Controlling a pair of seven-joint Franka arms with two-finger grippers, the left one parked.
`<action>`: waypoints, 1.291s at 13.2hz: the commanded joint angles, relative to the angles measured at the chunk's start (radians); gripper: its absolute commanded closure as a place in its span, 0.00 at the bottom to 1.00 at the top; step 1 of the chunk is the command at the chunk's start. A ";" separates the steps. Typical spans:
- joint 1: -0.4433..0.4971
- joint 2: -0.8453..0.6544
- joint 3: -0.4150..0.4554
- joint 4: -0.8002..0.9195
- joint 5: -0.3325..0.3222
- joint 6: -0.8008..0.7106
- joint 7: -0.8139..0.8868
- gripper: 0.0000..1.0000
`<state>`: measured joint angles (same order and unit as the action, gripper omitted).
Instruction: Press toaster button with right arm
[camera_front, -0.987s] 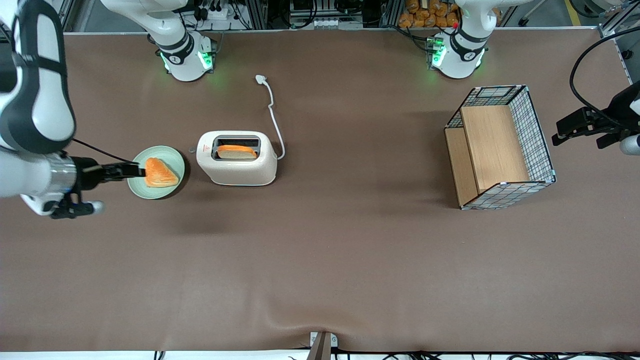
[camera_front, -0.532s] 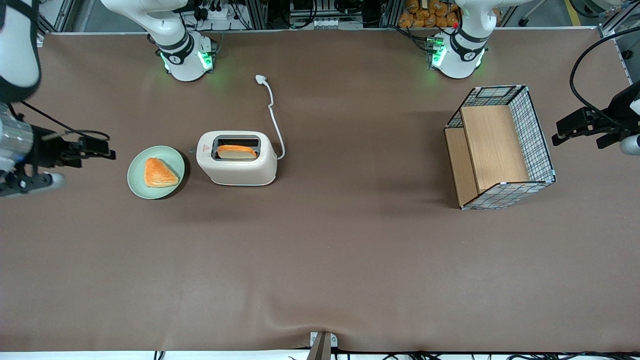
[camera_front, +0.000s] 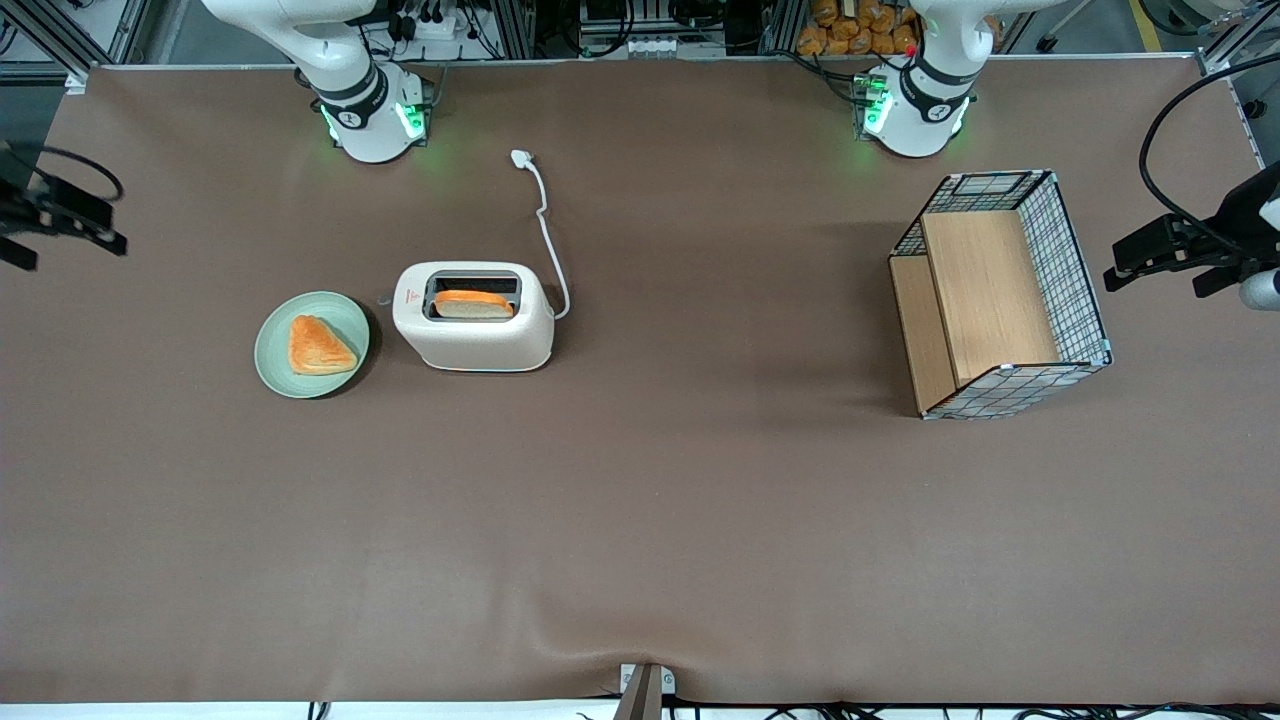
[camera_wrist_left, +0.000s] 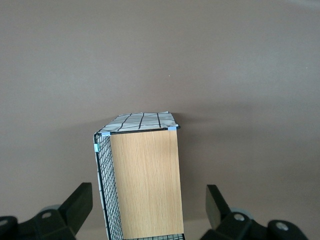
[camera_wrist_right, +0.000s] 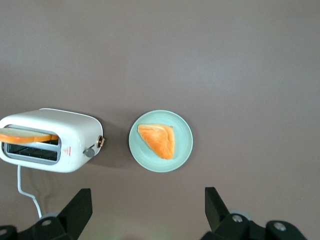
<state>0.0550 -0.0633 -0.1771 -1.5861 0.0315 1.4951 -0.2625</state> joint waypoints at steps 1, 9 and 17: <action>-0.015 -0.095 0.014 -0.084 -0.021 0.007 0.005 0.00; -0.003 -0.050 0.016 -0.025 0.025 -0.021 0.255 0.00; -0.053 0.051 0.054 0.109 0.024 -0.095 0.209 0.00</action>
<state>0.0356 -0.0352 -0.1600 -1.5306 0.0399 1.4361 -0.0453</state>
